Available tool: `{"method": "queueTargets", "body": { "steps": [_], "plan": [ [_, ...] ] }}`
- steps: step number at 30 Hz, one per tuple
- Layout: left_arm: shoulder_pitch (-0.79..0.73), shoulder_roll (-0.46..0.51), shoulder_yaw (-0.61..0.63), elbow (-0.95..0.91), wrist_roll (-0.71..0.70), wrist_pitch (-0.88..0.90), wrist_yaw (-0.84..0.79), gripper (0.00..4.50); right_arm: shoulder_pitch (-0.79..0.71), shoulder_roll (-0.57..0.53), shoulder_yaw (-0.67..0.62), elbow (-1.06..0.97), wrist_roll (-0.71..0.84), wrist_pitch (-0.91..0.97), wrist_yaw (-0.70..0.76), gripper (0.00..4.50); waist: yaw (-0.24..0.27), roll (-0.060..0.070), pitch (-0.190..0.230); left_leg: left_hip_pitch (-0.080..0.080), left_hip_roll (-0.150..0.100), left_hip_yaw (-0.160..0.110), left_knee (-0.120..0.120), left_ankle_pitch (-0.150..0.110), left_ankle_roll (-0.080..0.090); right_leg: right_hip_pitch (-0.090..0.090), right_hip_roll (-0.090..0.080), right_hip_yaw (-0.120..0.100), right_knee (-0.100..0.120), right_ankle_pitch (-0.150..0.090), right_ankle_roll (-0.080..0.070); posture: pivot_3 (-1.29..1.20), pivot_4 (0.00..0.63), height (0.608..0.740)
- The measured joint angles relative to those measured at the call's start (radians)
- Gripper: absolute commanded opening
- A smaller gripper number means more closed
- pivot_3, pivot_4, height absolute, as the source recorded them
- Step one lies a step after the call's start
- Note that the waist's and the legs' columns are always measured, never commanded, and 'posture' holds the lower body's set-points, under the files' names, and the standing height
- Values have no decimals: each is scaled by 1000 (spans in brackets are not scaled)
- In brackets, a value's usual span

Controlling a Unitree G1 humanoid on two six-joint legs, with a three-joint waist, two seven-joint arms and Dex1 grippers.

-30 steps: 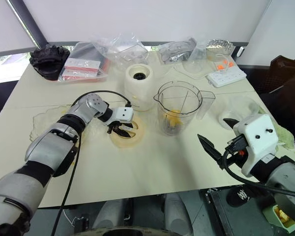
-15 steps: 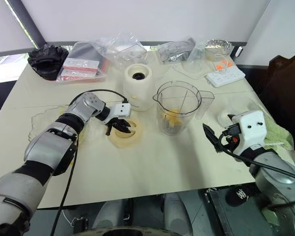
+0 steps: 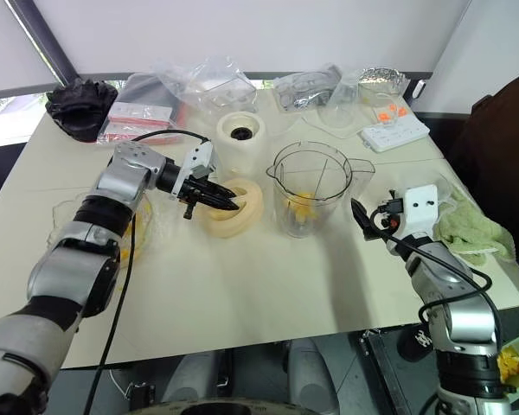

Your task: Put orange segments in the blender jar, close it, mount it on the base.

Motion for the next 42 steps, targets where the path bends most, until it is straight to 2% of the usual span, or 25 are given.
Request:
{"method": "queueTargets", "body": {
  "steps": [4,13,16,20,21,25,29,36,42],
  "plan": [
    [50,35,1,-178,-49,108,16,244,-64,30,7,79,-14,-28,16,4500,1,0,0,0,0,0,0,0,0,0,0,0,1,0,0,0,150,740],
    [83,90,2,-320,-114,208,75,244,-142,66,15,175,-47,-60,39,4500,1,1,0,0,0,0,0,0,0,0,0,0,1,0,0,0,150,740],
    [82,110,5,-345,-137,225,92,244,-162,87,15,206,-53,-77,46,3604,0,1,0,1,0,0,0,0,0,0,0,0,2,0,0,0,150,740],
    [78,150,19,-355,-165,246,121,244,-167,102,18,209,-59,-89,51,1625,-1,1,0,1,0,0,0,0,0,-1,1,0,3,0,0,0,150,740],
    [70,168,39,-355,-180,263,132,244,-167,113,19,209,-59,-93,51,988,-1,1,0,1,0,0,0,0,0,-1,1,0,3,0,0,0,150,740],
    [14,219,87,-356,-221,307,157,244,-165,125,20,201,-70,-98,43,937,-1,1,0,1,0,0,0,0,0,-2,1,0,4,0,0,0,150,740],
    [-113,243,137,-331,-257,332,177,244,-161,137,30,175,-81,-82,29,937,0,1,1,1,0,0,0,0,0,-2,1,0,5,0,0,0,150,740],
    [-260,204,118,-282,-300,334,124,244,-136,202,118,31,-85,4,6,937,-2,1,1,-2,0,0,0,0,0,-10,2,1,14,-1,2,0,150,740],
    [-319,128,70,-348,-356,352,55,244,-113,259,214,-83,-95,45,-19,937,-2,2,2,-2,0,1,0,0,0,-10,2,2,14,-1,1,0,150,740]
  ]
}}
